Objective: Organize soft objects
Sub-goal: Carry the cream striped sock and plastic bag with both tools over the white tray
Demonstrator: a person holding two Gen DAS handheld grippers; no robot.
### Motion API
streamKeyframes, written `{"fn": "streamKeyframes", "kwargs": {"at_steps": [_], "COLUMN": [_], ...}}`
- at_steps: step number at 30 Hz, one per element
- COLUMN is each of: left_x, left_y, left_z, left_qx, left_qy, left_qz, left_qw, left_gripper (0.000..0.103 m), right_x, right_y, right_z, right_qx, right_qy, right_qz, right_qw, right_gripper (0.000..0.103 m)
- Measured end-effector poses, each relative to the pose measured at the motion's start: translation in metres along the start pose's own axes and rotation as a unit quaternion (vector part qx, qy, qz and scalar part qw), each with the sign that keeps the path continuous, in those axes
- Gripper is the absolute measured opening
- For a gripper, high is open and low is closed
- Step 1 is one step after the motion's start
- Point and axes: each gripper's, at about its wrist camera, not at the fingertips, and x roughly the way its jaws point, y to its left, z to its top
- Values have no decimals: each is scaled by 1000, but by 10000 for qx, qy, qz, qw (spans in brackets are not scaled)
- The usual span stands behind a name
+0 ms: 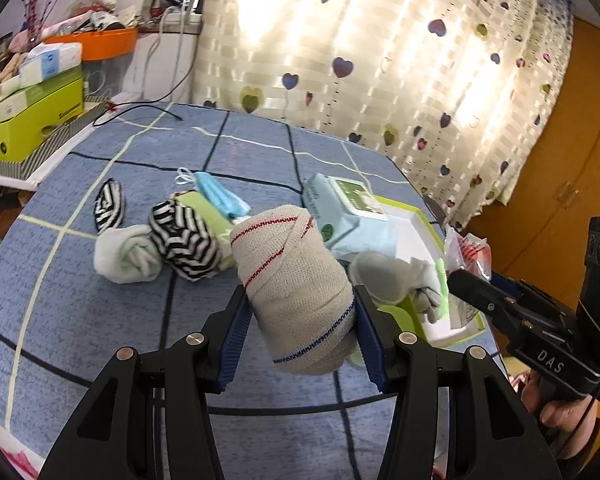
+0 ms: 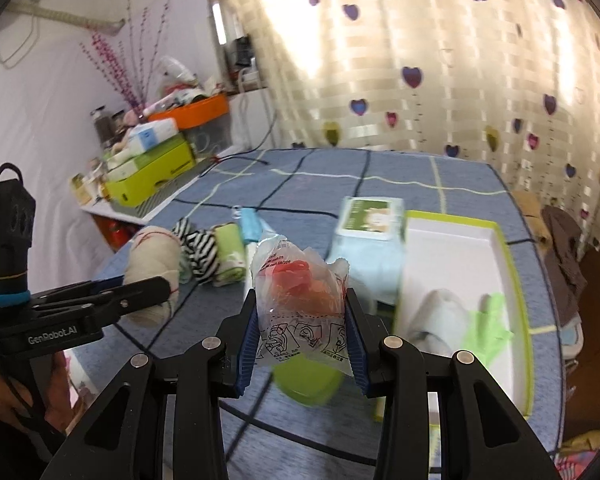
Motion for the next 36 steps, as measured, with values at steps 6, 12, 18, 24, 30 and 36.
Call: {"fn": "streamKeyframes", "kwargs": {"at_steps": [6,12,18,24,30,36], "left_x": [3,6,12,16,23,33], "left_y": [-24,-48,-63,-73,-86,-100], "left_z": [1,2,2,4,4,2], "left_qx": [216,431,569,662,759,885], "left_qy": [32,53,113,154,217,342], "left_qz": [-186,-357,-469,-552,-634,-717], "left_qw": [9996,9984,9972,9962,9949,9929], "left_gripper": [52,52,52,52,52,52], "right_x": [-19,-32,-40,-40,-35,-21], "right_y": [-22,-42,-61,-80,-98,-114], "right_z": [-3,-7,-13,-19,-26,-37], "right_qx": [151,343,507,681,844,961], "right_qy": [-123,-221,-234,-199,-93,168], "right_qz": [-213,-411,-586,-745,-880,-965], "right_qw": [9996,9983,9967,9947,9925,9905], "right_gripper": [38,38,38,38,38,38]}}
